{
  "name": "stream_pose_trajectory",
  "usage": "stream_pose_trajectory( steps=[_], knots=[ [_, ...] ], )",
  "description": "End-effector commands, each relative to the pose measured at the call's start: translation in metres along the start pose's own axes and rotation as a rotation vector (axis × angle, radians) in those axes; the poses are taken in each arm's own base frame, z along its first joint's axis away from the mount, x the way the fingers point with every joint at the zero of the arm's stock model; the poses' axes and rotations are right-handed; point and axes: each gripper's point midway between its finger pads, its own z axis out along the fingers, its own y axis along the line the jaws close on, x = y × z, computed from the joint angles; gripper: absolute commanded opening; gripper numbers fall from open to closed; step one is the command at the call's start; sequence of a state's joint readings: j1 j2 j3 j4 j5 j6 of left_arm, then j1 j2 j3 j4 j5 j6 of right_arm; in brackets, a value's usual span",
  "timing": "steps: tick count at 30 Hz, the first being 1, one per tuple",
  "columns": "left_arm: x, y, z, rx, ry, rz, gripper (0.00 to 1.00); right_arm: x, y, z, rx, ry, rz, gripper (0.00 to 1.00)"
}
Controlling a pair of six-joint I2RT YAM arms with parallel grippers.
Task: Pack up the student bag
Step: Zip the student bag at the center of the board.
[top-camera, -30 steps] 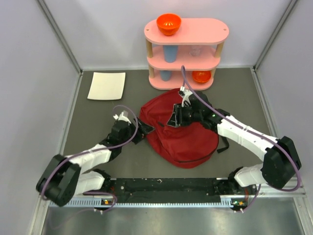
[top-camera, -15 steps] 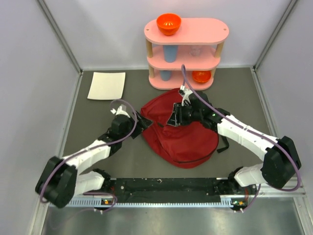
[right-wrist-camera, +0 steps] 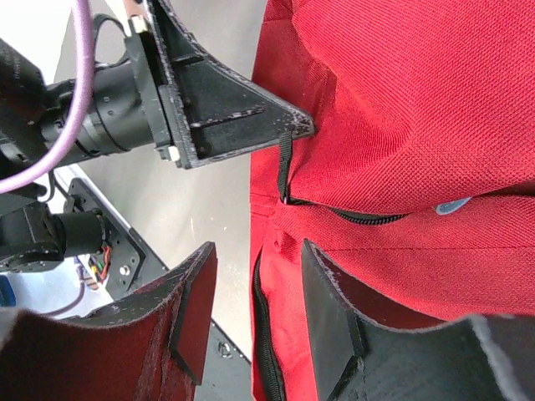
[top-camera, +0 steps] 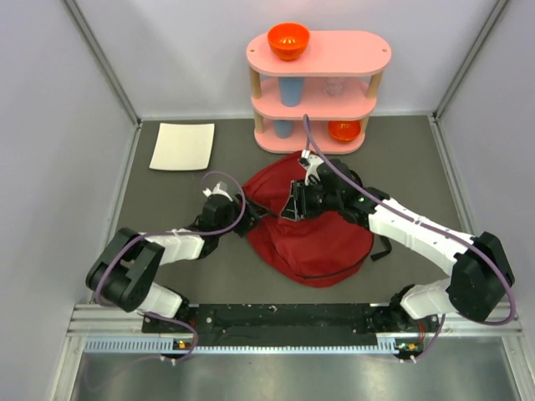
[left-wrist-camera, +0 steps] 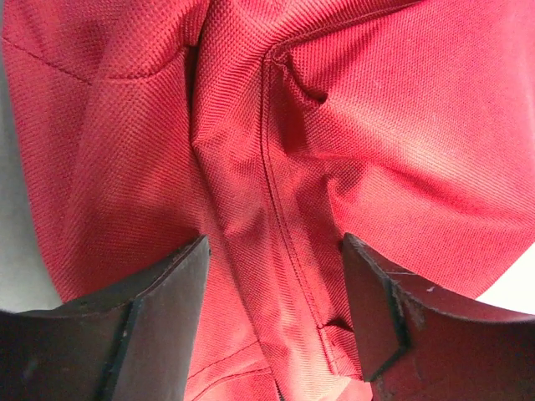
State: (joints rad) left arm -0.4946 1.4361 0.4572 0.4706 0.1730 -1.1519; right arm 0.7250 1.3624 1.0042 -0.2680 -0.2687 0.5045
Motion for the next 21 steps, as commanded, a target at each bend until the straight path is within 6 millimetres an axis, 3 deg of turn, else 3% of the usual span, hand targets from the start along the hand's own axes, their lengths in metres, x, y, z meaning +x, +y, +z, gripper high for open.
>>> stream_pose_trajectory(
  steps=[1,2,4,8,12,15,21],
  knots=[
    [-0.002,-0.027,0.01,0.121,0.008,-0.023,0.66,-0.019,0.018,-0.003,-0.045,-0.064,-0.019,0.45],
    [-0.001,-0.027,0.01,0.132,0.011,-0.032,0.56,-0.019,0.018,-0.002,-0.043,-0.063,-0.02,0.45],
    [0.003,-0.021,0.012,0.132,0.021,-0.056,0.46,-0.016,0.016,0.0,-0.035,-0.057,-0.025,0.45],
    [0.005,-0.019,0.013,0.136,0.028,-0.059,0.1,-0.013,0.017,0.003,-0.035,-0.045,-0.038,0.45],
    [0.003,-0.024,0.01,0.153,0.022,-0.041,0.0,-0.012,0.018,0.005,-0.025,-0.039,-0.061,0.45],
    [0.0,-0.031,0.001,0.172,0.0,-0.008,0.0,-0.015,0.024,0.004,-0.031,-0.041,-0.11,0.47],
    [-0.017,-0.067,-0.034,0.248,-0.074,0.088,0.0,-0.021,0.032,0.01,-0.011,-0.026,-0.219,0.49]
  ],
)
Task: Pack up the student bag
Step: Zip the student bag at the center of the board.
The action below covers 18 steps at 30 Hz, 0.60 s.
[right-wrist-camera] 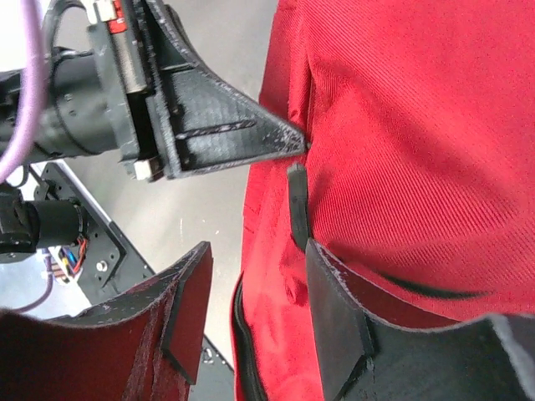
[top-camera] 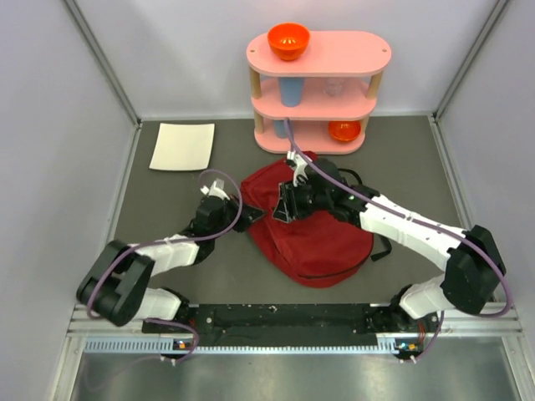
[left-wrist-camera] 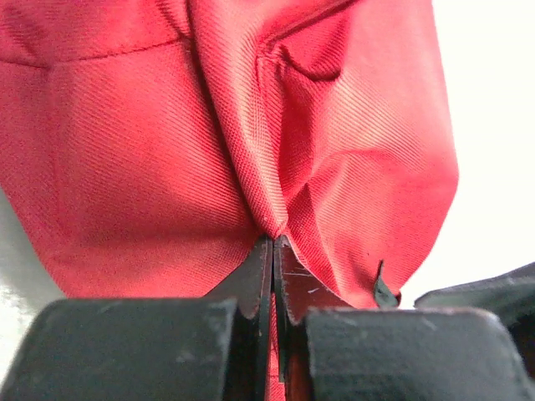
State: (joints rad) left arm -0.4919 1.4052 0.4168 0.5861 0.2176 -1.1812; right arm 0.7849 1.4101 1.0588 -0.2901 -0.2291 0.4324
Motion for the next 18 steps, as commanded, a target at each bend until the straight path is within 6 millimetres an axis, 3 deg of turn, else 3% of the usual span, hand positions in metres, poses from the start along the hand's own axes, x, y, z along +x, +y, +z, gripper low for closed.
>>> stream_pose_trajectory(
  steps=[1,5,11,18],
  knots=[
    [-0.015,-0.045,-0.023,0.108,-0.061,0.106,0.0,-0.028,0.019,0.0,-0.008,-0.055,-0.127,0.49],
    [-0.024,-0.055,-0.034,0.092,-0.092,0.181,0.0,-0.036,0.02,0.002,0.028,-0.081,-0.18,0.49],
    [-0.027,-0.059,-0.04,0.094,-0.108,0.2,0.0,-0.026,0.001,0.014,0.117,-0.03,-0.215,0.49],
    [-0.025,-0.063,-0.036,0.111,-0.09,0.191,0.0,-0.008,0.014,0.022,0.12,0.003,-0.262,0.49]
  ],
)
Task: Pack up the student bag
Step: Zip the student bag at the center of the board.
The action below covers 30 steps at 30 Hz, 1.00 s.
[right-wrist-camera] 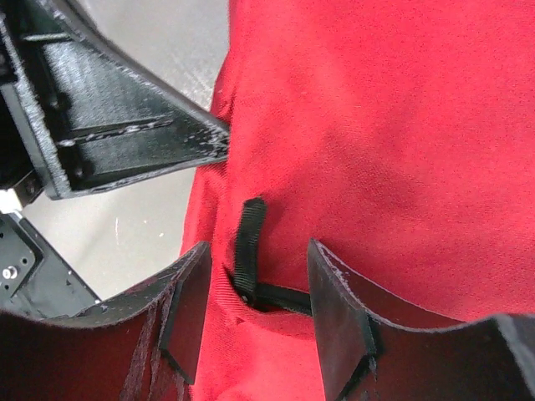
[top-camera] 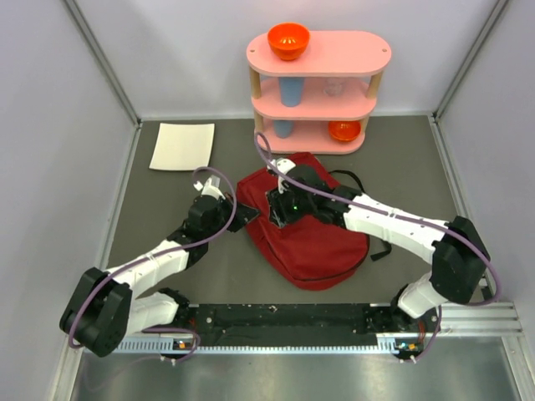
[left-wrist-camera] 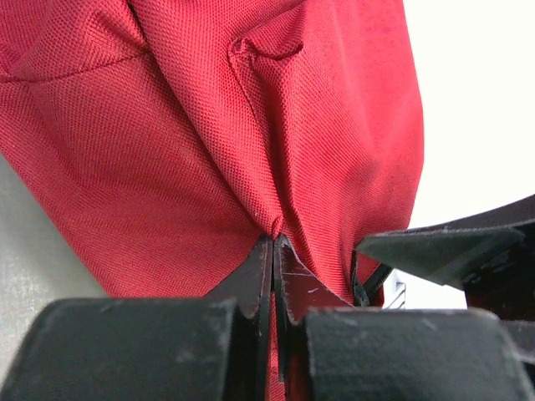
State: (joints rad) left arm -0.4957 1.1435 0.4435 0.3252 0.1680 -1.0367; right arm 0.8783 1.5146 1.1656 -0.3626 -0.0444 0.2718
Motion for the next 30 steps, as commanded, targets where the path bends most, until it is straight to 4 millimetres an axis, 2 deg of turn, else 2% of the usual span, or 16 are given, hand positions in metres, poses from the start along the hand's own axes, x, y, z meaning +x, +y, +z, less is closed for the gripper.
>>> stream_pose_trajectory(
  steps=[1,5,7,8,9,11,13,15,23,29,30],
  knots=[
    [-0.018,-0.035,0.0,0.104,-0.042,0.038,0.0,-0.009,0.018,-0.001,-0.008,-0.029,-0.054,0.49],
    [-0.017,-0.037,0.001,0.11,-0.032,0.032,0.0,-0.007,0.019,0.006,0.04,-0.034,-0.065,0.48],
    [-0.016,-0.038,0.002,0.118,-0.029,0.033,0.0,-0.007,0.013,0.009,0.078,-0.038,-0.061,0.43],
    [-0.015,-0.037,0.001,0.118,-0.027,0.028,0.0,-0.007,0.01,0.01,0.097,-0.041,-0.051,0.38],
    [-0.015,-0.037,0.001,0.118,-0.027,0.028,0.0,-0.008,0.006,0.011,0.117,-0.042,-0.047,0.29],
    [-0.014,-0.036,0.001,0.115,-0.027,0.027,0.0,-0.009,0.003,0.011,0.141,-0.05,-0.049,0.24],
    [-0.014,-0.034,0.0,0.111,-0.03,0.029,0.0,-0.013,0.0,0.009,0.159,-0.064,-0.038,0.09],
    [-0.015,-0.033,-0.001,0.105,-0.034,0.032,0.0,-0.018,-0.001,0.007,0.166,-0.081,-0.031,0.0],
    [-0.011,-0.018,-0.002,0.059,-0.038,0.051,0.0,-0.03,-0.016,-0.006,0.232,-0.142,0.015,0.0],
    [-0.018,-0.001,-0.004,-0.013,-0.07,0.079,0.0,-0.041,-0.03,-0.018,0.192,-0.183,0.085,0.0],
    [-0.018,0.002,-0.004,-0.03,-0.07,0.084,0.0,-0.041,-0.025,-0.019,0.146,-0.176,0.089,0.0]
  ],
)
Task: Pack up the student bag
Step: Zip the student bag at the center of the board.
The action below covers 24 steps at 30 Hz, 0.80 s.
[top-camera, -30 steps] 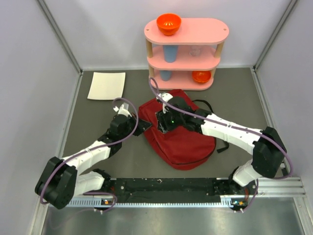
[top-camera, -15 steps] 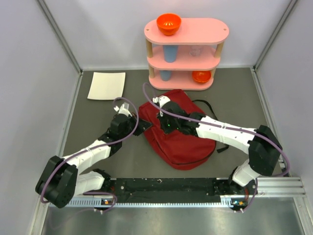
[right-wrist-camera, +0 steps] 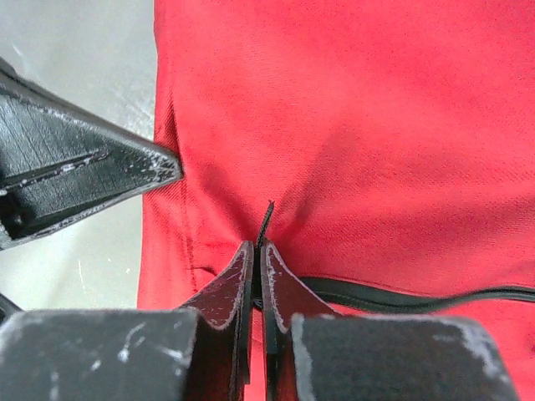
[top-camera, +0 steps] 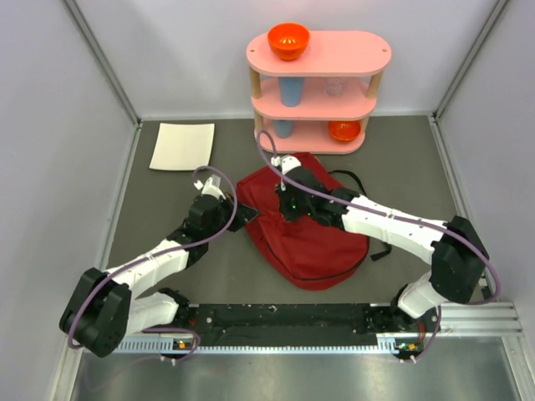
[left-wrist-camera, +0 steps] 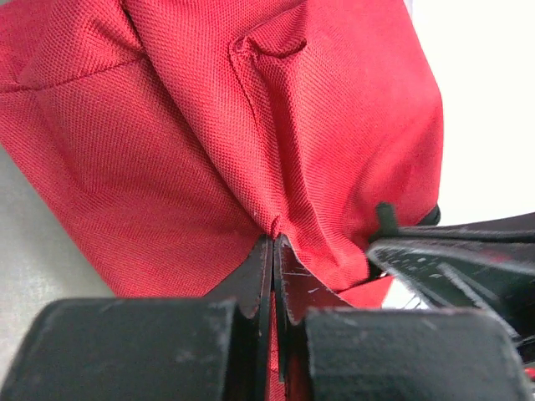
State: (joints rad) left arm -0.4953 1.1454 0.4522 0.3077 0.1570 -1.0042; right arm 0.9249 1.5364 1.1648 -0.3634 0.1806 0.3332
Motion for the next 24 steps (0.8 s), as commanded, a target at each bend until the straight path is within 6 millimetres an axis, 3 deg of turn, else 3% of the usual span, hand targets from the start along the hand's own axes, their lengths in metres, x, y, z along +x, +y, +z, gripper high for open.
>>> stream_pose_trajectory(
  steps=[1,6,12,13,14,17,19,21,24],
  knots=[
    [-0.017,0.002,-0.004,-0.024,-0.068,0.056,0.0,-0.044,-0.009,-0.023,-0.061,-0.134,0.079,0.0],
    [-0.018,0.006,-0.003,-0.03,-0.058,0.062,0.0,-0.05,-0.009,-0.03,-0.09,-0.158,0.103,0.0],
    [-0.015,0.003,-0.001,-0.004,-0.034,0.067,0.0,-0.043,-0.016,-0.027,-0.061,-0.153,0.123,0.0],
    [-0.008,-0.001,-0.002,0.02,0.007,0.062,0.12,-0.044,-0.014,-0.027,-0.075,-0.159,0.124,0.0],
    [-0.009,-0.008,-0.002,0.053,0.013,0.062,0.36,-0.044,-0.011,-0.026,-0.089,-0.157,0.124,0.0],
    [-0.007,-0.032,-0.011,0.167,0.026,0.045,0.72,-0.038,-0.005,-0.024,-0.122,-0.143,0.134,0.0],
    [-0.009,-0.04,-0.021,0.188,0.012,0.017,0.77,-0.037,-0.005,-0.024,-0.125,-0.14,0.14,0.0],
    [-0.012,-0.034,-0.025,0.135,-0.008,-0.011,0.84,-0.036,-0.004,-0.023,-0.13,-0.14,0.144,0.0],
    [-0.015,-0.044,-0.033,0.165,-0.017,-0.054,0.86,-0.037,-0.003,-0.026,-0.141,-0.146,0.146,0.0]
  ],
)
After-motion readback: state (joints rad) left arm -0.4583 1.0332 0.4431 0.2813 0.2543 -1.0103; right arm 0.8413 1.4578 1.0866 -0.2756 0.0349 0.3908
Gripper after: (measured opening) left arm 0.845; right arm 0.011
